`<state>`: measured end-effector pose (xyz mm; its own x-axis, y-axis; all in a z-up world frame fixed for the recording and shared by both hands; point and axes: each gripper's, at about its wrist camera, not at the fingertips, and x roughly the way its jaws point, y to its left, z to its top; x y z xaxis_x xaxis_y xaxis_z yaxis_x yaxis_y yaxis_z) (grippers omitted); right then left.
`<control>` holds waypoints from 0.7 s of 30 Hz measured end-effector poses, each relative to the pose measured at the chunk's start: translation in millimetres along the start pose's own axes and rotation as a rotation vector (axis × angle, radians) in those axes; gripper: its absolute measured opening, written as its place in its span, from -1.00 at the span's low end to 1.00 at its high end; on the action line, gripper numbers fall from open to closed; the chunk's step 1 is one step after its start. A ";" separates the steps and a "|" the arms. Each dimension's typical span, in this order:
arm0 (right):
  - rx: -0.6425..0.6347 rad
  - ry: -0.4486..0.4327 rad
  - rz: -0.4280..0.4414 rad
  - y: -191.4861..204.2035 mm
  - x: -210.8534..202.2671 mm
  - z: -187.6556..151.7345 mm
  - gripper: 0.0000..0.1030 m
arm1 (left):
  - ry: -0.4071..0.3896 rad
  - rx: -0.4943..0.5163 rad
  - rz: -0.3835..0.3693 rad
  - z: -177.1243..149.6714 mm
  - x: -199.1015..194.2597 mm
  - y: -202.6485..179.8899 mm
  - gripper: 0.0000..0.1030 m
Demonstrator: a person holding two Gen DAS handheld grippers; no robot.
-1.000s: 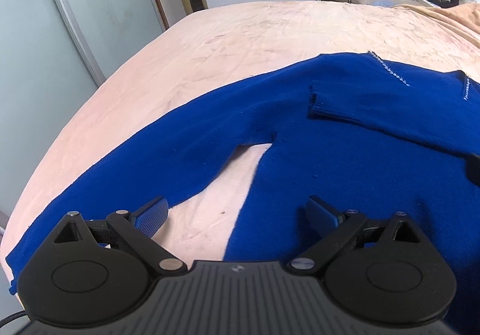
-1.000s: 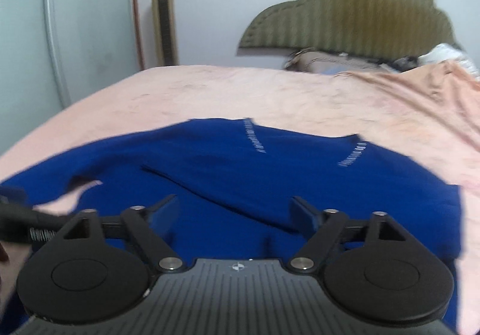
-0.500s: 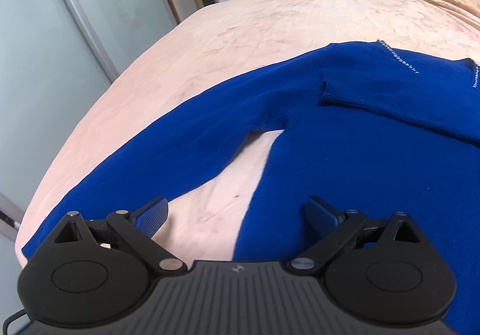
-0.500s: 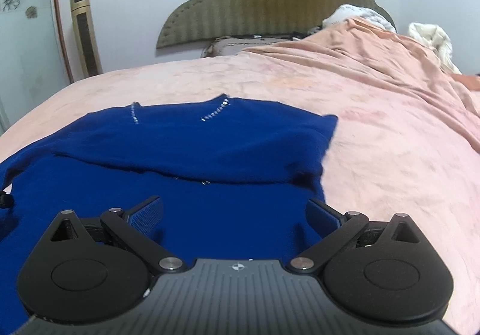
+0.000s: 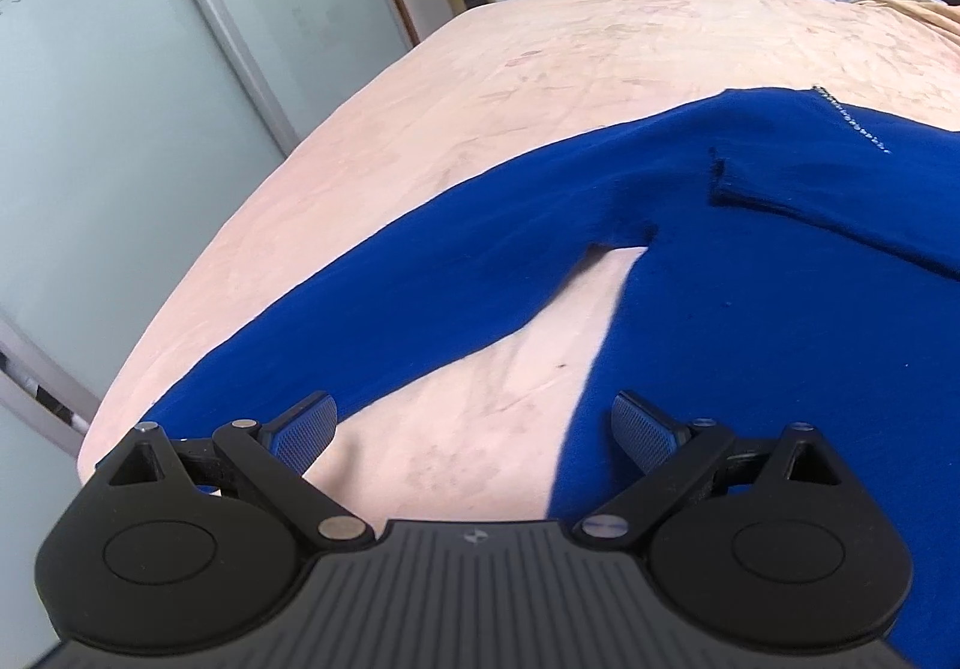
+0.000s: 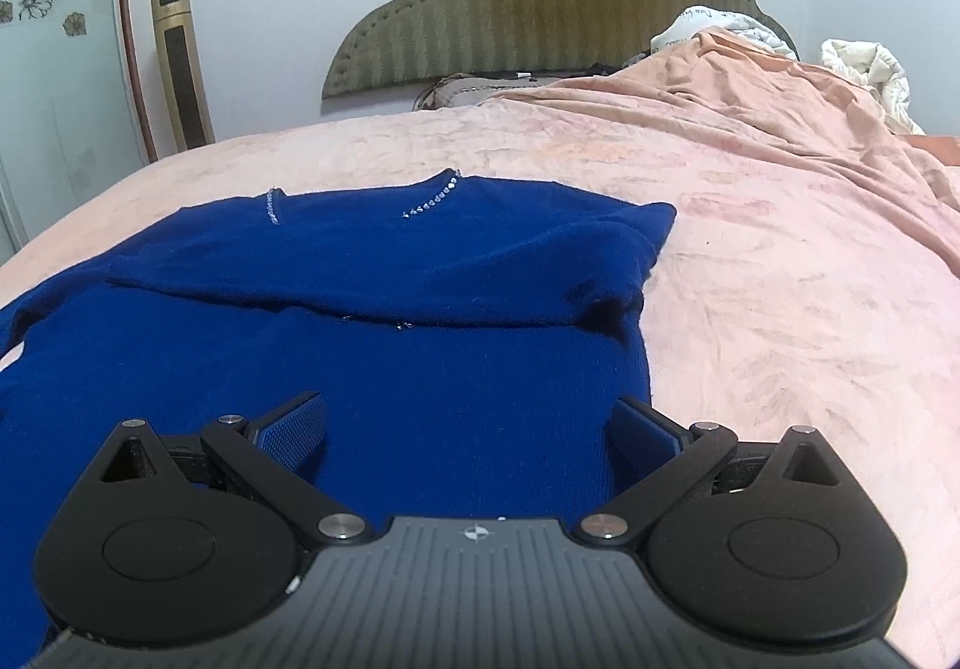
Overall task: Fold small clothes
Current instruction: 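Grasp the other sleeve with the left gripper and lift it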
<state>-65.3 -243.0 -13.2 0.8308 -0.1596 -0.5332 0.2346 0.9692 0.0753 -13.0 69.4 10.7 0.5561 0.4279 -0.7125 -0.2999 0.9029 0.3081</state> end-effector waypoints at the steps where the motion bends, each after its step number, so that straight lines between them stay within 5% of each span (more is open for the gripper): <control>1: 0.001 -0.006 0.005 -0.8 -1.0 -0.3 0.99 | 0.003 -0.005 0.003 -0.6 0.3 1.9 0.93; 5: 0.013 -0.019 0.022 -2.9 -2.7 -2.1 0.99 | 0.032 -0.080 -0.014 -5.0 4.3 21.1 0.93; 12: 0.058 -0.032 0.058 -10.9 -4.5 -3.1 0.99 | 0.203 -0.589 -0.164 -44.5 35.8 122.6 0.92; 15: 0.065 -0.030 0.066 -11.3 -4.1 -3.2 0.99 | 0.111 -0.808 -0.263 -64.2 32.7 163.2 0.92; 21: 0.059 -0.026 0.065 -10.1 -3.5 -3.1 0.99 | 0.049 -1.128 -0.369 -86.7 49.6 215.0 0.91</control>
<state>-72.1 -251.6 -14.7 0.8579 -0.1019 -0.5037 0.2082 0.9650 0.1594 -117.1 281.1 -13.1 0.7297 0.1254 -0.6722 -0.6544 0.4132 -0.6333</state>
